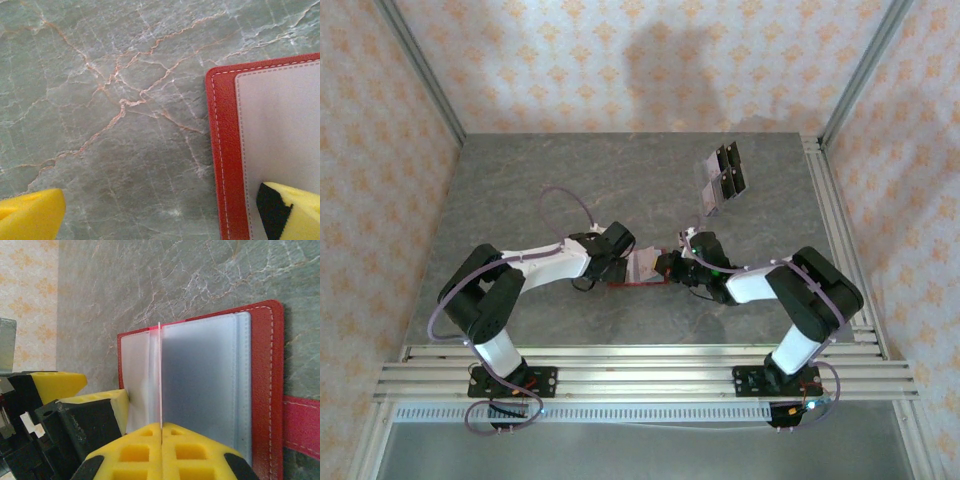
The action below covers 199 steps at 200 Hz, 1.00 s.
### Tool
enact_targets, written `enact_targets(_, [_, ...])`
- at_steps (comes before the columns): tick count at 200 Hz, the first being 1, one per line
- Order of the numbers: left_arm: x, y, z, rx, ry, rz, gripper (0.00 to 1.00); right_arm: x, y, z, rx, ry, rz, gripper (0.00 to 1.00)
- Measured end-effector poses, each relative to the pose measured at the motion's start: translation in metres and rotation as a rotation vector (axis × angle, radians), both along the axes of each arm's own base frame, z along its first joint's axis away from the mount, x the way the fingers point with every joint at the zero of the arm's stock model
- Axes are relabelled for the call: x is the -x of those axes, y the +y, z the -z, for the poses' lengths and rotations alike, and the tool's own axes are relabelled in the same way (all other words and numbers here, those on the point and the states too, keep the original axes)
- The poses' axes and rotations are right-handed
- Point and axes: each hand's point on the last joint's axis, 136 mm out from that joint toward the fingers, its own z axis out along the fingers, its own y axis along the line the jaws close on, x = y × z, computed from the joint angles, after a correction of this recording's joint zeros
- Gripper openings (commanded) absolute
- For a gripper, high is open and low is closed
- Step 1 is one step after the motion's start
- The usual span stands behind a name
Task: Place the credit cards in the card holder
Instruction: Insert the credit card into the card slot.
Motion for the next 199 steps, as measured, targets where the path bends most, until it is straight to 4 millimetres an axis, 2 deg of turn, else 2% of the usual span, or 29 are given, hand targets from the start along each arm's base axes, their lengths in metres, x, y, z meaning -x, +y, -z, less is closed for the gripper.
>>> enact_targets(39, [0.001,0.001,0.000,-0.005,0.003,-0.001,0.98,-0.001,0.000,-0.001,-0.010,0.000,0.005,0.00])
enact_targets(111, [0.001,0.001,0.000,-0.005,0.006,-0.002,0.97,-0.006,0.007,-0.014,-0.073,-0.022,0.013,0.00])
enact_targets(199, [0.001,0.001,0.000,-0.005,0.006,-0.003,0.97,-0.009,0.012,0.008,-0.109,0.030,0.032,0.00])
